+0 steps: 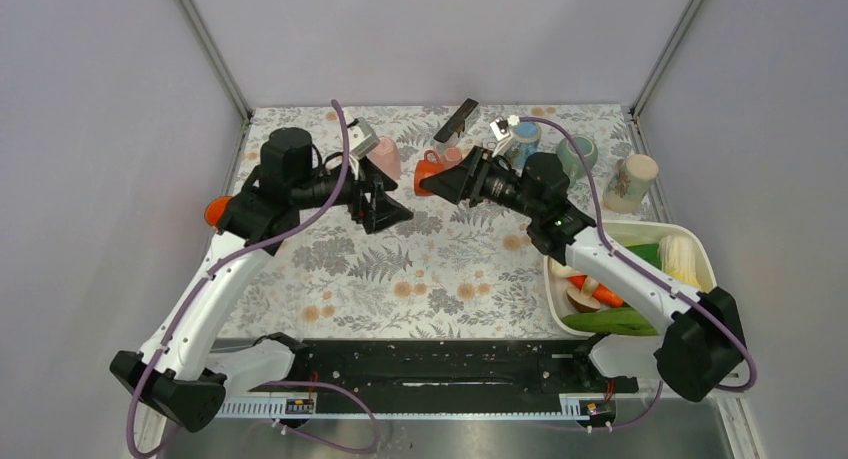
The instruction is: Turn the mug right side up
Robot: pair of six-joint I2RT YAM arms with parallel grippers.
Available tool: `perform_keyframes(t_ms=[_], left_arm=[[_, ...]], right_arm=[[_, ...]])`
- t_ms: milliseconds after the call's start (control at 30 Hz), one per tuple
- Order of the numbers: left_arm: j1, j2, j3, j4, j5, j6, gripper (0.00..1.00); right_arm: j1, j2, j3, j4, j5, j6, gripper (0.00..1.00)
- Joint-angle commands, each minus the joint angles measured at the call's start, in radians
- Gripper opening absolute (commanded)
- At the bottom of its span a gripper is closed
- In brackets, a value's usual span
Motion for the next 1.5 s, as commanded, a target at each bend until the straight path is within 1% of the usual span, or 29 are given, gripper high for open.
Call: perform_keyframes(t_ms=[0,167,300,467,567,667,833,900,1000,1067,1233,1367,1467], left_arm=[[-0.095,-0.002,0.040,0.091,-0.062,0.035,0.82],[-0.144,-0.001,0.026,0.132,-0.102,0.071,0.82],[-0.151,-0.003,0.052,0.149,-0.052,0.080,0.84],[-0.151,0.003,0.092,0.108,-0.015,0.143,0.84],[-0.154,0.007,0.112,0.105,0.034,0.166,0.89],[-0.160,0.025,0.131,0.101,0.032,0.184,0.91],[-0.182,0.057,0.163,0.091,0.004,0.207,0.91],[-0.188,0.068,0.185,0.079,-0.001,0.214,0.88],[-0.198,0.081,0.206,0.073,0.004,0.210,0.76],[-0.199,0.085,0.214,0.072,0.017,0.206,0.72],[-0.205,0.096,0.216,0.077,0.059,0.183,0.56],[-0.208,0.098,0.222,0.090,0.097,0.163,0.55],[-0.208,0.081,0.245,0.041,0.062,0.221,0.61]], right_arm=[[0.024,-0.137,-0.020,0.230,0.077,0.127,0.00],[0.039,-0.180,-0.008,0.191,0.069,0.129,0.00],[0.044,-0.197,-0.009,0.163,0.091,0.116,0.00],[0.045,-0.215,-0.012,0.158,0.103,0.115,0.00],[0.048,-0.219,-0.020,0.155,0.120,0.114,0.00],[0.055,-0.211,-0.026,0.168,0.119,0.120,0.00],[0.067,-0.193,-0.024,0.177,0.115,0.129,0.00],[0.073,-0.189,-0.022,0.183,0.114,0.132,0.00],[0.081,-0.181,-0.013,0.188,0.105,0.135,0.00],[0.086,-0.174,-0.010,0.189,0.103,0.139,0.00],[0.090,-0.148,-0.004,0.217,0.088,0.163,0.00],[0.095,-0.125,0.006,0.225,0.085,0.175,0.00],[0.095,-0.136,0.002,0.203,0.107,0.158,0.00]])
